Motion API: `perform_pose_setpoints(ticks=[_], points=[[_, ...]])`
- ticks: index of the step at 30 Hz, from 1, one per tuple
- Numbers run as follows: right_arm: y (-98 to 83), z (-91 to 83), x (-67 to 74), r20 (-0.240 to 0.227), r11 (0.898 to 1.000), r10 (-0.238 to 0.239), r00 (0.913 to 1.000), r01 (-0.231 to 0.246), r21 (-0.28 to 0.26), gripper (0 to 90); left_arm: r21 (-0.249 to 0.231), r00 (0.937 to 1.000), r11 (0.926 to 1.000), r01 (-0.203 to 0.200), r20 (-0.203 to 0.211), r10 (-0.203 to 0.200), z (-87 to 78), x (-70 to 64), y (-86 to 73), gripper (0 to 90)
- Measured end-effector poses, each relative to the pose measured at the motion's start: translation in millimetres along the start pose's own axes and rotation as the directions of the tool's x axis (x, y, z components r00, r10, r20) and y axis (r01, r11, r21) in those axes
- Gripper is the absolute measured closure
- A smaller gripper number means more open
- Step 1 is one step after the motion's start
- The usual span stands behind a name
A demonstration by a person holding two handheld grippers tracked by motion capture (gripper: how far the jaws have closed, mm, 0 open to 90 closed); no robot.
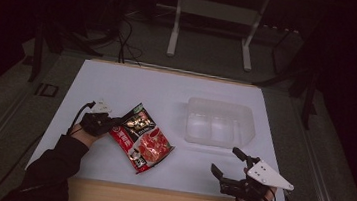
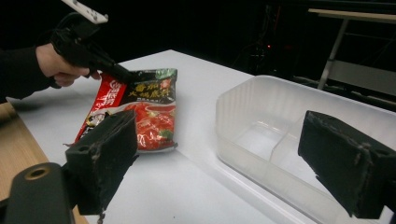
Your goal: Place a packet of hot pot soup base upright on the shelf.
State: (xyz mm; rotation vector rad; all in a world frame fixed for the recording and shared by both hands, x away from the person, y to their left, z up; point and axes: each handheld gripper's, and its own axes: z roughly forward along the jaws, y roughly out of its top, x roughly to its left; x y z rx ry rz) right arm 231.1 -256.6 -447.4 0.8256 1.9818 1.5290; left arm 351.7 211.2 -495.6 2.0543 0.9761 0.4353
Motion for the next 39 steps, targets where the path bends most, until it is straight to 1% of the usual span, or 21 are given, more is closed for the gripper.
perform_pose_setpoints(ticks=[1,2,3,4,5,6,8,10,12,16,20,22,25,28,30,31,32,35,37,38,39], points=[[0.1,-0.1,0.0,-0.001,1.000,-0.001,1.0000,0.001,-0.003,11.8,-0.009,1.0000,1.0000,0.000,0.002,0.000,-2.1,-1.5,2.1,88.7],[0.2,-0.1,0.1,-0.003,1.000,-0.003,1.0000,0.003,-0.007,12.7,-0.011,0.9999,0.9999,-0.013,0.002,0.013,-4.1,-2.8,4.5,88.7],[0.3,-0.2,0.1,0.002,1.000,-0.016,0.9999,0.016,-0.011,13.3,-0.019,0.9998,0.9997,-0.017,0.002,0.017,-6.1,-4.4,6.5,88.7],[0.5,-0.4,0.8,0.018,0.999,-0.031,0.9994,0.031,-0.012,13.6,-0.023,0.9998,0.9995,-0.021,0.002,0.021,-8.0,-5.9,8.8,88.7],[1.4,-1.4,0.8,0.029,0.999,-0.038,0.9989,0.038,-0.012,14.3,-0.023,0.9993,0.9991,-0.036,0.003,0.036,-10.3,-7.0,11.2,88.7],[1.4,-1.4,0.8,0.029,0.999,-0.038,0.9989,0.038,-0.012,14.3,-0.036,0.9993,0.9987,-0.036,0.006,0.037,-12.1,-8.9,13.1,88.7],[1.6,-1.8,-0.9,0.028,1.000,-0.015,0.9995,0.016,-0.013,14.2,-0.042,0.9986,0.9977,-0.053,0.006,0.053,-15.9,-12.9,18.4,88.7],[0.9,-1.2,-2.3,0.034,1.000,-0.001,0.9994,0.000,0.008,14.1,-0.052,0.9979,0.9966,-0.064,0.006,0.065,-18.5,-16.6,22.1,88.7],[0.3,-0.9,-3.0,0.034,1.000,0.011,0.9994,-0.011,0.015,14.1,-0.065,0.9973,0.9952,-0.073,0.006,0.073,-21.3,-20.3,25.8,88.6],[2.6,-2.7,-2.0,0.072,1.000,-0.019,0.9972,0.018,0.010,14.0,-0.085,0.9967,0.9932,-0.080,0.005,0.081,-24.7,-27.6,31.5,88.6],[3.7,-4.8,-2.3,0.079,1.000,-0.024,0.9966,0.024,-0.003,13.9,-0.102,0.9953,0.9901,-0.096,0.004,0.097,-28.0,-34.7,36.9,88.6],[3.8,-6.0,-3.4,0.074,1.000,-0.012,0.9972,0.013,-0.014,13.9,-0.106,0.9916,0.9860,-0.129,0.001,0.130,-30.6,-40.0,41.2,88.5],[3.7,-6.1,-4.9,0.073,1.000,0.000,0.9974,0.001,-0.017,14.3,-0.115,0.9880,0.9813,-0.154,-0.002,0.155,-33.1,-47.1,46.1,88.6],[2.8,-4.2,-6.0,0.064,1.000,0.014,0.9979,-0.015,0.011,14.4,-0.126,0.9849,0.9772,-0.171,0.008,0.173,-35.7,-53.2,51.1,88.6],[2.4,-3.2,-5.5,0.062,1.000,0.013,0.9980,-0.014,0.018,14.8,-0.136,0.9820,0.9732,-0.186,0.010,0.189,-38.3,-57.6,54.0,88.6],[2.5,-3.0,-5.1,0.059,1.000,0.011,0.9982,-0.012,0.021,14.8,-0.138,0.9795,0.9707,-0.197,0.016,0.201,-39.8,-59.3,55.8,88.5],[2.7,-2.9,-4.7,0.058,1.000,0.010,0.9983,-0.011,0.023,14.8,-0.152,0.9783,0.9676,-0.202,0.016,0.207,-41.5,-61.7,57.3,88.5],[2.8,-2.2,-4.3,0.050,0.999,0.018,0.9986,-0.020,0.025,14.8,-0.171,0.9783,0.9651,-0.198,0.025,0.206,-43.3,-65.1,59.3,88.5],[2.0,-0.6,-5.0,0.046,0.999,0.022,0.9987,-0.024,0.038,14.8,-0.185,0.9750,0.9603,-0.209,0.036,0.219,-44.5,-67.1,60.1,88.4],[1.5,0.2,-5.3,0.044,0.998,0.027,0.9987,-0.029,0.047,14.8,-0.191,0.9748,0.9590,-0.209,0.037,0.220,-45.2,-67.8,60.6,88.5],[0.8,0.7,-5.6,0.037,0.998,0.033,0.9988,-0.035,0.049,14.8,-0.199,0.9740,0.9577,-0.207,0.049,0.221,-46.2,-68.0,61.2,88.4]])
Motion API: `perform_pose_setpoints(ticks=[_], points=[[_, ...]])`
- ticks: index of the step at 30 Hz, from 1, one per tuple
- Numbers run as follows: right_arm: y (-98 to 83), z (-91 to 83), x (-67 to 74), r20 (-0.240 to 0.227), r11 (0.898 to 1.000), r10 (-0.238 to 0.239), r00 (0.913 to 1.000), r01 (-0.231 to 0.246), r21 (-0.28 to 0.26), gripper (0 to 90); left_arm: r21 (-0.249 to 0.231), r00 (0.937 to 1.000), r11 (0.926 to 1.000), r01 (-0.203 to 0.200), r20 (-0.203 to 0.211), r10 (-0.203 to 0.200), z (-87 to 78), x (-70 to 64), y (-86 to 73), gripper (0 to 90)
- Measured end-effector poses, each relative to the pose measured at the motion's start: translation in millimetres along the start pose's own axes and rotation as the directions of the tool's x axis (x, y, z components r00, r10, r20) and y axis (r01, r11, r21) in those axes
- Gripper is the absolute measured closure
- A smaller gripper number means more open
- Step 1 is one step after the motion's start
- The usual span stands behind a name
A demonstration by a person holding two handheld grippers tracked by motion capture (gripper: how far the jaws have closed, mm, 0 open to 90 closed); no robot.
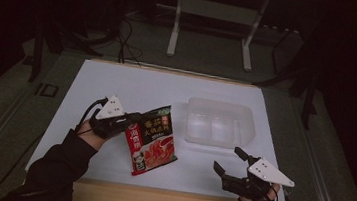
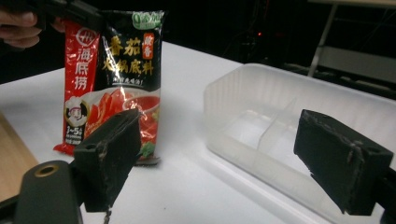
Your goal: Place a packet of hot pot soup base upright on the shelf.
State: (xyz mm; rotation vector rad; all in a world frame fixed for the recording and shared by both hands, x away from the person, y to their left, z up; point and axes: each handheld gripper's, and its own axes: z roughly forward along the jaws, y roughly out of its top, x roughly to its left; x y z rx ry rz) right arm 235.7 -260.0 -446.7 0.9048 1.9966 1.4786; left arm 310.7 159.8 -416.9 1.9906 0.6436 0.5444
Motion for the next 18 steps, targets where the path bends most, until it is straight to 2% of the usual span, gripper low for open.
perform_pose_setpoints(ticks=[5,9,14,16,18], points=[[1.2,1.8,-1.0,-0.009,1.000,-0.013,0.9999,0.014,0.013,13.5,-0.026,0.9998,0.9996,-0.014,0.010,0.014,-6.8,-1.0,6.8,88.4],[2.1,3.9,-1.4,-0.026,0.999,-0.017,0.9995,0.018,0.034,13.0,-0.039,0.9986,0.9980,-0.050,0.015,0.051,-12.5,-2.2,13.7,88.3],[8.4,6.4,0.8,-0.089,0.992,0.087,0.9923,-0.078,0.100,12.6,-0.067,0.9980,0.9961,-0.058,0.022,0.059,-19.0,0.4,18.7,88.3],[13.2,5.7,1.2,-0.102,0.992,0.102,0.9895,-0.093,0.089,11.8,-0.082,0.9974,0.9948,-0.061,0.032,0.064,-21.8,1.4,21.3,88.4],[20.9,5.0,2.8,-0.088,0.993,0.099,0.9912,-0.093,0.068,11.0,-0.106,0.9972,0.9928,-0.054,0.046,0.059,-23.4,1.8,22.6,88.3]])
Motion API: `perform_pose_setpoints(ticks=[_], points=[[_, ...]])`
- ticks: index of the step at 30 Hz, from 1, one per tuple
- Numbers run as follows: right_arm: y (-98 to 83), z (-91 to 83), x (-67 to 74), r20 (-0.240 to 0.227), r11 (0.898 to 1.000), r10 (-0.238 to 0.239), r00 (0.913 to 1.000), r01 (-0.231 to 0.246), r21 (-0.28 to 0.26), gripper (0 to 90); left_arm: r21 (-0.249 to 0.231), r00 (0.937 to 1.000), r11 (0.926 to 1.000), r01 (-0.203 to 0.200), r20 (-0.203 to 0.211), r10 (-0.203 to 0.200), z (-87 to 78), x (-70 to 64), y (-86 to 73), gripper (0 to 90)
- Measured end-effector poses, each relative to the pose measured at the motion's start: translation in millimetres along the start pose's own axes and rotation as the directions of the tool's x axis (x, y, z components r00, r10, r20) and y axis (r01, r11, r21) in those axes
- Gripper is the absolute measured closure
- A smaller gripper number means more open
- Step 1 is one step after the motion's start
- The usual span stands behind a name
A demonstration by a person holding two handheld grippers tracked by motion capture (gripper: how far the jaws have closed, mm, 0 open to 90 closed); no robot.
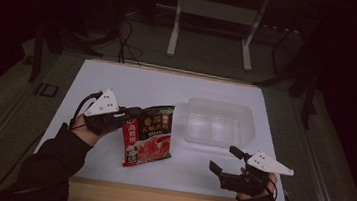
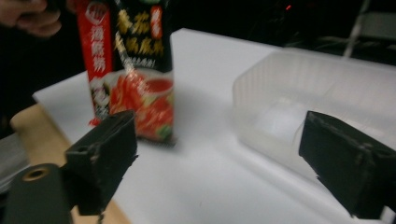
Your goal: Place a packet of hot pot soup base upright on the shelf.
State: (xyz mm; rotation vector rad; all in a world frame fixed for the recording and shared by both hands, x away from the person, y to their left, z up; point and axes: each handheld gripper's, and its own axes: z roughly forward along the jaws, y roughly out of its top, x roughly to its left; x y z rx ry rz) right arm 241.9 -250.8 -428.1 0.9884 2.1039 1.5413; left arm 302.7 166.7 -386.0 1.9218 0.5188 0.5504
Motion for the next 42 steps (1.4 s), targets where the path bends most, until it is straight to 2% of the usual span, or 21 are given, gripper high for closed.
perform_pose_setpoints(ticks=[3,5,8,10,11,12,16,18,19,20,21,25,27,31,32,33,35,37,38,39,42], points=[[11.8,0.1,2.6,-0.032,1.000,0.000,0.9995,0.000,-0.015,11.0,-0.008,0.9995,1.0000,-0.002,0.031,0.002,0.4,0.5,3.8,88.2],[19.6,1.3,4.1,-0.058,1.000,-0.011,0.9982,0.009,-0.024,11.0,-0.006,0.9990,0.9998,-0.019,0.041,0.019,0.5,-1.2,7.8,88.3],[34.4,2.0,4.3,-0.077,0.999,-0.031,0.9966,0.027,-0.043,14.9,-0.005,0.9963,0.9986,-0.053,0.068,0.053,-0.7,-5.1,14.8,88.3],[45.7,3.4,3.3,-0.094,0.998,-0.029,0.9951,0.024,-0.054,20.7,-0.013,0.9945,0.9979,-0.063,0.083,0.064,-1.2,-7.7,19.0,88.3],[57.0,5.9,3.2,-0.114,0.997,-0.039,0.9927,0.032,-0.069,21.9,-0.013,0.9936,0.9981,-0.061,0.095,0.062,-1.5,-8.0,20.4,88.3],[57.0,5.9,3.2,-0.114,0.997,-0.039,0.9927,0.032,-0.069,21.9,-0.019,0.9927,0.9978,-0.063,0.102,0.065,-1.7,-9.3,21.8,88.3],[75.9,14.9,7.9,-0.134,0.995,-0.073,0.9883,0.063,-0.076,24.7,-0.038,0.9894,0.9972,-0.064,0.128,0.069,0.4,-16.4,25.9,88.4],[82.7,21.5,10.7,-0.153,0.994,-0.075,0.9854,0.062,-0.085,24.8,-0.042,0.9886,0.9961,-0.077,0.127,0.082,2.5,-20.3,27.4,88.4],[85.1,25.5,12.0,-0.172,0.994,-0.077,0.9821,0.063,-0.088,24.8,-0.043,0.9863,0.9957,-0.082,0.140,0.087,3.7,-21.6,28.5,88.3],[86.9,29.8,13.7,-0.184,0.994,-0.081,0.9796,0.066,-0.085,24.8,-0.042,0.9861,0.9947,-0.094,0.134,0.098,4.7,-23.5,29.4,88.4],[87.7,34.4,15.2,-0.187,0.994,-0.083,0.9789,0.069,-0.080,24.7,-0.048,0.9852,0.9951,-0.087,0.144,0.093,5.9,-24.4,30.1,88.3],[86.4,52.7,15.6,-0.248,0.999,-0.041,0.9680,0.032,-0.040,24.9,-0.062,0.9848,0.9955,-0.071,0.154,0.080,8.7,-25.6,32.0,88.2],[83.9,59.6,16.1,-0.235,0.999,-0.042,0.9710,0.034,-0.040,31.2,-0.066,0.9845,0.9952,-0.072,0.155,0.082,9.0,-26.2,33.5,88.2],[81.8,74.4,17.2,-0.238,0.999,-0.047,0.9702,0.043,-0.021,31.5,-0.075,0.9815,0.9936,-0.085,0.166,0.096,9.3,-29.1,36.9,88.2],[81.7,77.7,17.3,-0.241,0.999,-0.046,0.9695,0.043,-0.017,32.9,-0.073,0.9798,0.9935,-0.088,0.174,0.099,9.7,-29.8,37.4,88.2],[81.6,81.4,17.3,-0.252,0.999,-0.045,0.9666,0.044,-0.009,33.3,-0.074,0.9806,0.9930,-0.092,0.166,0.103,10.1,-31.0,37.9,88.2],[80.9,87.2,17.7,-0.260,0.999,-0.049,0.9642,0.053,0.011,39.3,-0.072,0.9784,0.9930,-0.094,0.178,0.105,10.2,-31.9,39.0,88.1],[79.6,90.7,18.0,-0.280,0.997,-0.058,0.9584,0.072,0.040,52.0,-0.074,0.9790,0.9930,-0.092,0.175,0.104,10.1,-32.4,39.4,88.2],[79.6,90.7,18.0,-0.280,0.997,-0.058,0.9584,0.072,0.040,52.0,-0.072,0.9798,0.9932,-0.091,0.172,0.103,10.1,-31.9,39.3,88.2],[79.3,90.4,18.8,-0.290,0.996,-0.062,0.9549,0.079,0.048,58.3,-0.075,0.9799,0.9933,-0.087,0.173,0.099,10.1,-31.6,39.1,88.2],[80.1,88.6,20.3,-0.292,0.994,-0.076,0.9533,0.097,0.056,67.3,-0.081,0.9796,0.9933,-0.082,0.177,0.096,8.7,-30.1,39.4,88.1]])
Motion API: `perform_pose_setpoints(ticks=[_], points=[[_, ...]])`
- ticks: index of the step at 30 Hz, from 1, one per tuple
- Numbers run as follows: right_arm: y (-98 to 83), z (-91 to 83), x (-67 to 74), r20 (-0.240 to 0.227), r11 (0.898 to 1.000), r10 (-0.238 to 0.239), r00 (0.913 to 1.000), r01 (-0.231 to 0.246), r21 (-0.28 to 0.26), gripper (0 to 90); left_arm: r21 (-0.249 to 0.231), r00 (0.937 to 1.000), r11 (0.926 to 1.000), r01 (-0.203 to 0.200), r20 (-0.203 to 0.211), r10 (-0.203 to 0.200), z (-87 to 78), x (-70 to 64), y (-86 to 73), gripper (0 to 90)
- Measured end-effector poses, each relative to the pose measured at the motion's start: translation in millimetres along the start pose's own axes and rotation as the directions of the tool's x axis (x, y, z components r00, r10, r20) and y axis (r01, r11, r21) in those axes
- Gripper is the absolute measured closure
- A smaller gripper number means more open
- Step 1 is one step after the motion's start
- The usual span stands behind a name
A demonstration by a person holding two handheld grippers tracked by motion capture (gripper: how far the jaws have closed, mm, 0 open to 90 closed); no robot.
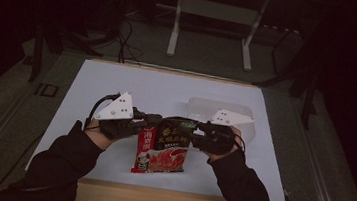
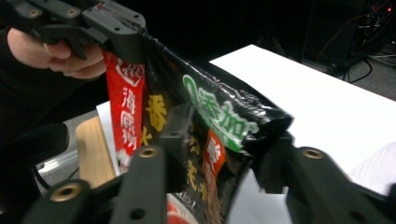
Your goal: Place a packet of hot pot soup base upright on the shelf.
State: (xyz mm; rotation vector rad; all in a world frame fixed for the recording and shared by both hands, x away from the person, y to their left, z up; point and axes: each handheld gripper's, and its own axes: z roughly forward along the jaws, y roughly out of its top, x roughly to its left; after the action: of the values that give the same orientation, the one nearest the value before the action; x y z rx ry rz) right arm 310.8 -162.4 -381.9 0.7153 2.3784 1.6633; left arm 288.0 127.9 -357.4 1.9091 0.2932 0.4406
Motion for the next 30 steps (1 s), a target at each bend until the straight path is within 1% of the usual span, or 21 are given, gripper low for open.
perform_pose_setpoints(ticks=[1,2,3,5,7,11,13,14,16,17,19,20,22,23,24,25,26,27,28,29,30], points=[[0.6,-1.3,0.3,-0.007,1.000,0.000,1.0000,0.000,0.001,69.5,0.000,1.0000,1.0000,-0.003,-0.002,0.003,-0.9,0.3,0.5,88.0],[0.9,-2.2,0.9,-0.012,1.000,-0.008,0.9999,0.008,0.001,72.4,-0.003,1.0000,1.0000,0.004,0.001,-0.004,-2.0,1.1,1.1,88.0],[1.6,-3.6,2.5,-0.014,1.000,-0.021,0.9997,0.021,0.001,73.9,-0.001,1.0000,1.0000,0.004,0.004,-0.004,-2.6,1.9,1.4,87.9],[3.0,-4.5,4.9,-0.016,1.000,-0.024,0.9996,0.024,0.005,75.9,-0.004,0.9999,1.0000,0.007,0.011,-0.007,-3.9,3.2,2.1,87.9],[5.8,-7.2,7.5,-0.021,1.000,-0.009,0.9997,0.009,0.011,77.0,-0.001,0.9998,1.0000,0.001,0.021,-0.001,-5.1,4.0,2.9,87.6],[8.9,-10.9,11.2,-0.015,1.000,0.000,0.9999,0.000,0.012,77.4,-0.023,0.9991,0.9997,0.005,0.042,-0.004,-6.9,4.1,1.3,86.7],[10.7,-13.1,13.4,-0.010,1.000,0.001,0.9999,-0.001,0.008,77.5,-0.028,0.9985,0.9995,0.015,0.053,-0.013,-7.2,4.1,0.5,85.2],[12.7,-16.6,15.5,-0.005,1.000,0.003,1.0000,-0.003,0.003,77.4,-0.031,0.9981,0.9994,0.017,0.060,-0.015,-7.8,4.2,0.4,80.1],[14.2,-18.6,16.4,-0.002,1.000,0.009,1.0000,-0.009,-0.005,77.4,-0.046,0.9975,0.9986,0.026,0.067,-0.023,-8.7,4.6,0.7,78.5],[15.3,-19.9,17.5,0.003,1.000,0.005,1.0000,-0.005,-0.006,77.4,-0.058,0.9972,0.9977,0.034,0.069,-0.030,-9.4,4.8,1.3,74.8],[18.2,-22.3,20.6,0.021,1.000,0.001,0.9998,-0.001,-0.008,77.5,-0.078,0.9959,0.9954,0.056,0.075,-0.050,-11.3,6.7,2.5,61.1],[19.7,-23.7,21.1,0.027,1.000,0.001,0.9996,-0.001,-0.010,77.6,-0.083,0.9956,0.9941,0.069,0.068,-0.064,-12.7,8.2,3.0,55.1],[22.8,-27.0,20.2,0.033,1.000,0.008,0.9994,-0.007,-0.019,77.5,-0.089,0.9964,0.9930,0.077,0.041,-0.074,-15.2,9.8,2.5,42.2],[24.5,-29.0,19.7,0.039,1.000,0.013,0.9991,-0.012,-0.026,77.5,-0.103,0.9953,0.9905,0.092,0.040,-0.088,-17.6,11.8,0.9,37.8],[26.5,-31.8,18.9,0.043,0.999,0.017,0.9989,-0.015,-0.041,77.4,-0.106,0.9939,0.9886,0.106,0.042,-0.103,-19.4,13.3,-0.6,34.0],[29.5,-36.4,18.2,0.058,0.998,0.018,0.9982,-0.015,-0.064,77.4,-0.112,0.9913,0.9859,0.124,0.056,-0.119,-21.1,14.7,-2.3,25.7],[29.5,-36.4,18.2,0.058,0.998,0.018,0.9982,-0.015,-0.064,77.4,-0.114,0.9898,0.9844,0.134,0.065,-0.127,-22.3,15.7,-3.5,25.7],[30.7,-38.1,18.0,0.063,0.997,0.020,0.9979,-0.015,-0.072,77.4,-0.121,0.9874,0.9820,0.145,0.080,-0.136,-23.9,16.6,-5.3,23.5],[32.3,-40.0,17.3,0.071,0.997,0.025,0.9972,-0.019,-0.081,77.4,-0.123,0.9860,0.9814,0.148,0.096,-0.136,-25.1,17.1,-7.3,18.7],[34.0,-42.0,16.7,0.081,0.996,0.034,0.9961,-0.026,-0.090,77.4,-0.118,0.9854,0.9810,0.154,0.092,-0.143,-25.9,17.4,-8.7,14.0],[35.9,-44.0,15.7,0.091,0.995,0.039,0.9951,-0.030,-0.099,77.4,-0.114,0.9839,0.9800,0.164,0.091,-0.154,-26.2,18.0,-10.5,14.1]])
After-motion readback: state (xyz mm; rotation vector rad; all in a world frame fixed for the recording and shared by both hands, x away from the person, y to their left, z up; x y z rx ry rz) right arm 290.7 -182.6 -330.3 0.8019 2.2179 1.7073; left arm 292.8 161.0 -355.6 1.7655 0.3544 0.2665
